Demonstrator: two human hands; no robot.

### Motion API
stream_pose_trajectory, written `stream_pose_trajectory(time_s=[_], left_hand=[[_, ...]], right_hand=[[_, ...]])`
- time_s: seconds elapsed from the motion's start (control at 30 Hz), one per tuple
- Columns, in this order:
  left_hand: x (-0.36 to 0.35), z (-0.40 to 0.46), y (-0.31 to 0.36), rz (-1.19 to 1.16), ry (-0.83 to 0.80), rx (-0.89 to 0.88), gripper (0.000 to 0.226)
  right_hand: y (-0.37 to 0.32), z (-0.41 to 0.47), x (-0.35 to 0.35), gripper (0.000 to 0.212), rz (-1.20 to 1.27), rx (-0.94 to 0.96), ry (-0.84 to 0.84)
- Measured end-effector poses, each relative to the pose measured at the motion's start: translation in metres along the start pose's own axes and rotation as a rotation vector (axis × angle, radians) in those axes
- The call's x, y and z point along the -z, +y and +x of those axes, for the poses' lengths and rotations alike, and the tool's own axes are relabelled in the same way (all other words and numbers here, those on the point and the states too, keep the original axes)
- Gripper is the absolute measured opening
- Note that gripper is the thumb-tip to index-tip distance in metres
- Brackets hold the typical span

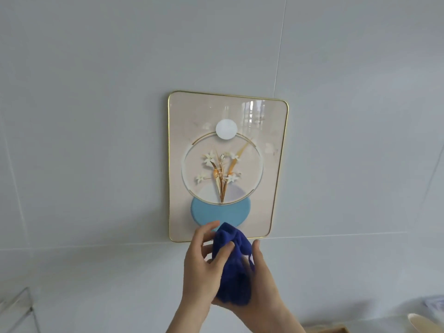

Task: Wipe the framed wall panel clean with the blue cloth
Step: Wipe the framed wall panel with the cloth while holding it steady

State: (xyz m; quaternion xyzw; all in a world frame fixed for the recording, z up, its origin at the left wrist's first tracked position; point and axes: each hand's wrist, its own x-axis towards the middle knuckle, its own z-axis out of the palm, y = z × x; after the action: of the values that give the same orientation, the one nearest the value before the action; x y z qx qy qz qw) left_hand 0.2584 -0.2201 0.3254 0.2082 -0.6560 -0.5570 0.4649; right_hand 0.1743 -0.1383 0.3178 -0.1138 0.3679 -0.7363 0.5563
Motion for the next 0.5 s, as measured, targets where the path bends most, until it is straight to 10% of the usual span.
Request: stream_pose_trajectory(time_s=[0.37,0.5], left_hand=[[-0.033,0.023,0.024,0.177,-0.268,-0.272,0.073],[-0.042,0.057,0.046,0.324,-0.092,-0.477,0.069]], right_hand=[[-0.082,-0.018,-0.018,0.052,-0.367,0.77,0.233],[-0.149,-0.013,-0.035,0.029,-0.62,1.096,0.418]])
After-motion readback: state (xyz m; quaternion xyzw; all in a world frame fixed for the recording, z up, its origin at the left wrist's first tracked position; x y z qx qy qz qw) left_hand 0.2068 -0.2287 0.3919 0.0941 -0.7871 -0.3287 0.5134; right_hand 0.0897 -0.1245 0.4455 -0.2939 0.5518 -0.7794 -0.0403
